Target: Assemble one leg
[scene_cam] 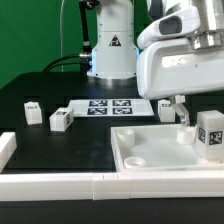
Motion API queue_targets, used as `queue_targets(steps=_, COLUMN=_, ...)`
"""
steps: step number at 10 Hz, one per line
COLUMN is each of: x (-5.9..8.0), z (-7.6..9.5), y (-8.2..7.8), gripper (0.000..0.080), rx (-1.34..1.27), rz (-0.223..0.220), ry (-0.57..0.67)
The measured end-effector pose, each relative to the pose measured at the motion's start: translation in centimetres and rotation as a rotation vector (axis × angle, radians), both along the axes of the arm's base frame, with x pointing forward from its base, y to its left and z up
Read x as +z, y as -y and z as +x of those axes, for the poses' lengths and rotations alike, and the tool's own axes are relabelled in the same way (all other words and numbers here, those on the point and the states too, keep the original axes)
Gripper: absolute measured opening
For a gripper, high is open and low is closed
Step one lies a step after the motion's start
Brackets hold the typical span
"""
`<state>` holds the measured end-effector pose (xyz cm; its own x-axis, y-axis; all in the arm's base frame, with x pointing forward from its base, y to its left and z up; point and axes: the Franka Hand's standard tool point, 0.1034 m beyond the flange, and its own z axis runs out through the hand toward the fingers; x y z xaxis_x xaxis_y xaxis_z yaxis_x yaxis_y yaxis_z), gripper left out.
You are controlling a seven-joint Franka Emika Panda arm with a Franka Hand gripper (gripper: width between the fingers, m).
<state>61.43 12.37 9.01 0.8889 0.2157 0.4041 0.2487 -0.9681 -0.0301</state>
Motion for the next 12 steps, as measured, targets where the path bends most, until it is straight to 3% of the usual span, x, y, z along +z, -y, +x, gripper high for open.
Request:
queue_targets(steps=3, x=-0.6, z=-0.4, y=0.0, gripper=0.0649, rx=0.005, rz=-0.001, ry=-0.047)
queue_targets(steps=5, x=-1.3, z=-0.7, y=0.1, gripper=0.0649, rx=-0.035, rz=0.009, ry=-0.270)
queue_targets(steps=7, x=-1.3, z=-0.1, y=0.3, gripper=0.0649, rx=-0.039, rz=-0.001, ry=-0.401)
queue_targets(steps=10, x=-1.4, z=0.2, y=0.4, gripper=0.0649, rx=-0.038, rz=0.000, ry=-0.411)
queue_targets(steps=11, x=-1.4, z=0.2, y=0.4, gripper=0.0523, rx=-0.038, rz=0.000, ry=-0.411)
queue_targets(steps=12, x=-1.4, z=0.2, y=0.4, gripper=0.0523, rx=-0.038, rz=0.000, ry=-0.411)
